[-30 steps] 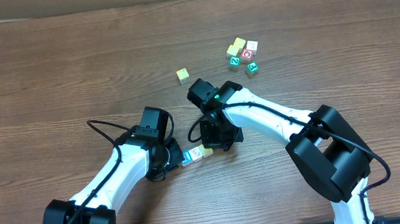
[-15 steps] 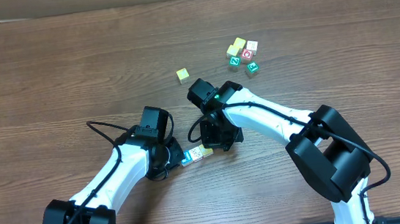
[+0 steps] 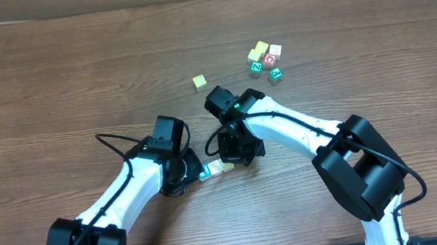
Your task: Flip 3 blocks
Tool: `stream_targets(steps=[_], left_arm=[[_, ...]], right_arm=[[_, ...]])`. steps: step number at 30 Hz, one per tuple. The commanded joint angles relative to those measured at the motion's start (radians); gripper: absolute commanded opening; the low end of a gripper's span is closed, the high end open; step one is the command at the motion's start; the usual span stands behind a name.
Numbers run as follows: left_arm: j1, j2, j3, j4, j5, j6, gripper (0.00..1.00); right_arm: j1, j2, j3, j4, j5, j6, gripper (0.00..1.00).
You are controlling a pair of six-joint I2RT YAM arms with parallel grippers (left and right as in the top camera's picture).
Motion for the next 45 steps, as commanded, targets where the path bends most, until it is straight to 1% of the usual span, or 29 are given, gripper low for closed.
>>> stream_targets(steps=[1, 7, 20, 24, 30, 34, 45], left_arm=[[0.007, 0.012, -0.011, 0.004, 0.020, -0.017, 0.04], [0.007, 0.012, -0.011, 0.004, 0.019, -0.016, 0.04], [0.007, 0.012, -0.011, 0.032, 0.016, -0.016, 0.04], [0.007, 0.012, -0.011, 0.042, 0.016, -0.016, 0.04], [0.007, 0.012, -0.011, 0.054, 0.015, -0.016, 0.04], [0.007, 0.012, -0.011, 0.063, 0.010, -0.016, 0.04], [0.007, 0.012, -0.011, 0.082, -0.011, -0.011, 0.04]], right_arm=[[-0.001, -0.026, -0.007, 0.001, -0.041, 0.001, 0.04], [-0.001, -0.026, -0.007, 0.001, -0.096, 0.001, 0.04], [0.000, -0.026, -0.009, -0.012, -0.110, 0.005, 0.04], [0.000, -0.026, -0.030, -0.008, -0.109, 0.054, 0.04], [0.002, -0.026, -0.053, -0.005, -0.111, 0.062, 0.04], [0.018, -0.026, -0.053, -0.006, -0.110, 0.105, 0.04], [0.055, -0.026, -0.053, -0.001, -0.109, 0.128, 0.04]])
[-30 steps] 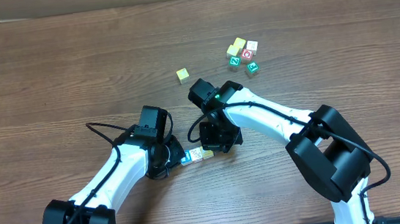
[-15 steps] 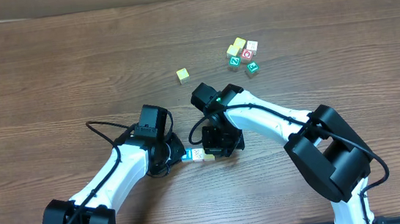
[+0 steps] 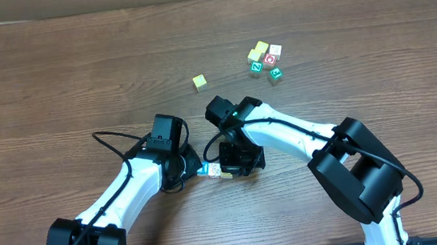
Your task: Flip 3 blocks
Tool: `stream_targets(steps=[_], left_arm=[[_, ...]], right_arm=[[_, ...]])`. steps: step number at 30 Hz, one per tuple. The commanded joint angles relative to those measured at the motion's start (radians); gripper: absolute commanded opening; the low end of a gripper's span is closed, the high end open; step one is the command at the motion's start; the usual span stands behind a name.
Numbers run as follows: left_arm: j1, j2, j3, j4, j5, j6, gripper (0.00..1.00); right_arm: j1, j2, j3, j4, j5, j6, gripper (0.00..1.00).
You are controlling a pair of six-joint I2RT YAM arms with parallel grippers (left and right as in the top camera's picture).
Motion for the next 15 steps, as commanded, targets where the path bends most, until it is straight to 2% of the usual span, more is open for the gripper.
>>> stream_targets(steps=[1, 15], left_arm=[[0.001, 0.013, -0.006, 0.014, 0.023, -0.010, 0.04], [-0.002, 0.013, -0.006, 0.047, 0.000, -0.006, 0.04]], right_arm=[[0.025, -0.026, -0.003, 0.014, -0.026, 0.020, 0.04], [0.060, -0.026, -0.003, 0.012, -0.026, 0.054, 0.04]])
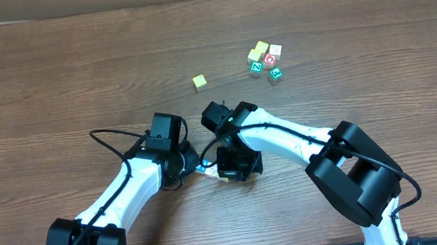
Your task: Flip 3 blocks
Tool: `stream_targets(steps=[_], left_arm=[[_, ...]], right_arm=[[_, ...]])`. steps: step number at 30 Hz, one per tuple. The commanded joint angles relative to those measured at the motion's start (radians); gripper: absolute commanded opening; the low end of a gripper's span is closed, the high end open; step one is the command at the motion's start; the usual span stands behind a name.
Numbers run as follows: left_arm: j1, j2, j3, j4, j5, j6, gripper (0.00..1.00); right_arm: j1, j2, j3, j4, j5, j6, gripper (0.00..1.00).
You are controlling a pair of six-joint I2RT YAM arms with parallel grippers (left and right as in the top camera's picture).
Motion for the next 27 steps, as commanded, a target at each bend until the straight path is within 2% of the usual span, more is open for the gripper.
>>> stream_targets(steps=[1, 27], left_arm=[[-0.009, 0.013, -0.005, 0.004, 0.030, -0.006, 0.04], [-0.009, 0.013, -0.005, 0.042, 0.002, -0.006, 0.04]], right_arm=[[0.029, -0.026, 0.000, 0.016, -0.029, 0.013, 0.04], [0.071, -0.026, 0.000, 0.014, -0.029, 0.062, 0.04]])
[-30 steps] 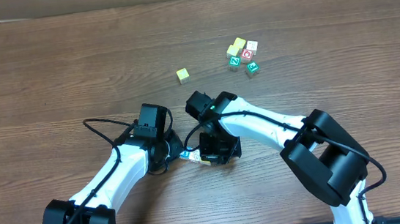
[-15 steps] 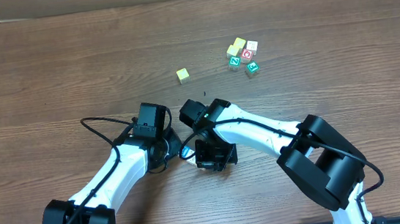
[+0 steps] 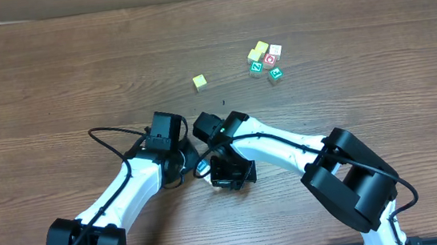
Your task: Flip 3 blocks
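Observation:
A small pale block (image 3: pixel 203 167) shows only as a sliver between my two grippers near the table's front middle. My left gripper (image 3: pixel 189 162) reaches it from the left and my right gripper (image 3: pixel 216 172) from the right, and the right wrist covers most of it. Neither gripper's jaws can be made out from overhead. A lone yellow block (image 3: pixel 199 82) lies farther back. A cluster of several blocks (image 3: pixel 265 58), yellow, red, white and green, lies at the back right.
The brown wooden table (image 3: pixel 54 82) fills the view. A cardboard wall runs along its far edge. The left arm's black cable (image 3: pixel 111 137) loops over the table beside that arm.
My right gripper has shifted left and now covers more of the small block. The left gripper has barely moved. The back blocks are unchanged.
At first the small block lay plainly visible between the two grippers. At each later moment the right gripper stood farther left and the block sat a little farther left too. Now only a sliver of it shows between the fingers.

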Tool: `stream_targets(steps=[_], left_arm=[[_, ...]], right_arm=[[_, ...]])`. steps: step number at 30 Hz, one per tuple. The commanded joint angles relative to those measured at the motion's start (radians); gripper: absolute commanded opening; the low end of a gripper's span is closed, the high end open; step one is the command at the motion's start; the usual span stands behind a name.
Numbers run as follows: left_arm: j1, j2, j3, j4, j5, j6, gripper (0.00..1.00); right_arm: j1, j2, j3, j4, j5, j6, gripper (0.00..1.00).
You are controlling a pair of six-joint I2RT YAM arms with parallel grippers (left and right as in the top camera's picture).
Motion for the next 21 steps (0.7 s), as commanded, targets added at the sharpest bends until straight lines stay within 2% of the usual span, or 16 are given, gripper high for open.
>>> stream_targets(steps=[1, 21], left_arm=[[-0.008, 0.013, -0.005, 0.007, 0.022, -0.006, 0.04], [-0.008, 0.013, -0.005, 0.015, -0.029, -0.006, 0.04]], right_arm=[[0.009, -0.026, 0.000, 0.005, -0.013, 0.006, 0.04], [0.018, -0.026, 0.000, -0.008, -0.012, 0.017, 0.04]])
